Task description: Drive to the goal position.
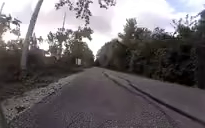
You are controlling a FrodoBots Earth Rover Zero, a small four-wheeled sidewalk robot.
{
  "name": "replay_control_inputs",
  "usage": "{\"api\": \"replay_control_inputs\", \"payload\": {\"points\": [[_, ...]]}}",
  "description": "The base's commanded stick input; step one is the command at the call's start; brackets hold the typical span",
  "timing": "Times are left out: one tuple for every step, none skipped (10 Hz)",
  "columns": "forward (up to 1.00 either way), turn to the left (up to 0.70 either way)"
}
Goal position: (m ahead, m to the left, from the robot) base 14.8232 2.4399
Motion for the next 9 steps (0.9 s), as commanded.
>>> {"api": "replay_control_inputs", "payload": {"points": [[0.70,0.00],[0.70,0.00],[0.70,0.00],[0.70,0.00],[0.70,0.00],[0.70,0.00],[0.70,0.00],[0.70,0.00],[0.70,0.00]]}}
